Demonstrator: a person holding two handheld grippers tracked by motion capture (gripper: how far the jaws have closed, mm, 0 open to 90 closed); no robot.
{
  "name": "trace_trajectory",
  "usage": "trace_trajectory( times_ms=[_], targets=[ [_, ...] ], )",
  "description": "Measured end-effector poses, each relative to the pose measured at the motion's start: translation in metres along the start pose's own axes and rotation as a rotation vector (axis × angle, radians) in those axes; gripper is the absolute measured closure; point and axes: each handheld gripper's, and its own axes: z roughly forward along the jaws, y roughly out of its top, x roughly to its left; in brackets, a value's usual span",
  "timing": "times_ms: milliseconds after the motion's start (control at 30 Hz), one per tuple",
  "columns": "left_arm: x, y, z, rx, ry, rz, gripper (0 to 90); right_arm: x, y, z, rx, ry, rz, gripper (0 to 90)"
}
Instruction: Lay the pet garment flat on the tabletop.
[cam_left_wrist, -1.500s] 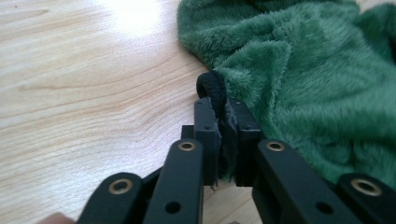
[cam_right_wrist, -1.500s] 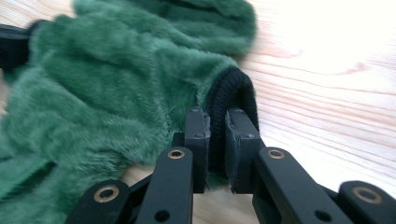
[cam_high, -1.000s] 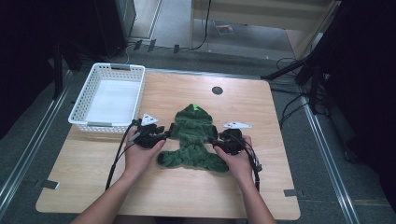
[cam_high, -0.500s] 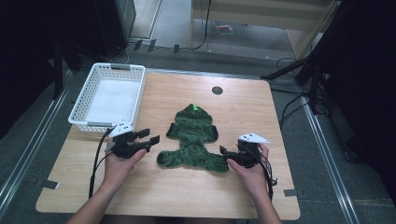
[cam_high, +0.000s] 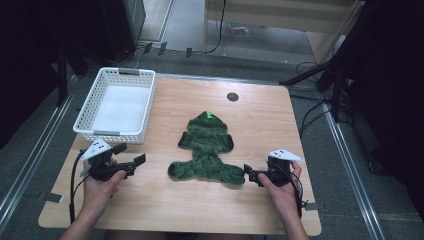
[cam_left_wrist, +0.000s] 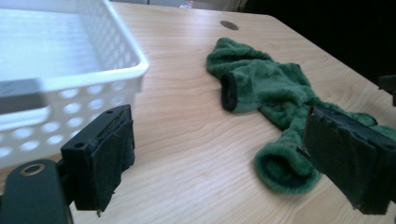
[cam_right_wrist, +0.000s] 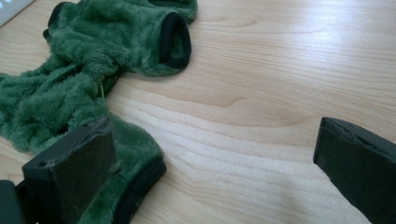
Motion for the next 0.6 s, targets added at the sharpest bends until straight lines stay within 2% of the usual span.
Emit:
trace_trajectory(
  times_ms=[100,200,300,433,600],
  targets=[
    [0.009,-0.005,-0.009,0.003,-0.005,-0.002,2.0,-0.004,-0.004,-0.004,-0.005,-0.012,0.002,0.0],
    [0.016,-0.009,-0.017,0.000,0.021,-0.020,1.7,-0.007,-0.007,-0.006,-0.008,-0.021,0.003,0.0],
    [0.022,-0.013,-0.025,-0.002,0.039,-0.019,1.7,-0.011,-0.011,-0.010,-0.020,-0.038,-0.002,0.0],
    [0.031,-0.022,-0.034,0.022,0.069,-0.005,1.7,-0.019,-0.018,-0.016,-0.041,-0.051,0.003,0.0],
    [0.047,-0.032,-0.048,0.018,0.109,-0.031,1.7,-0.029,-0.029,-0.026,-0.065,-0.066,0.004,0.0]
  ],
)
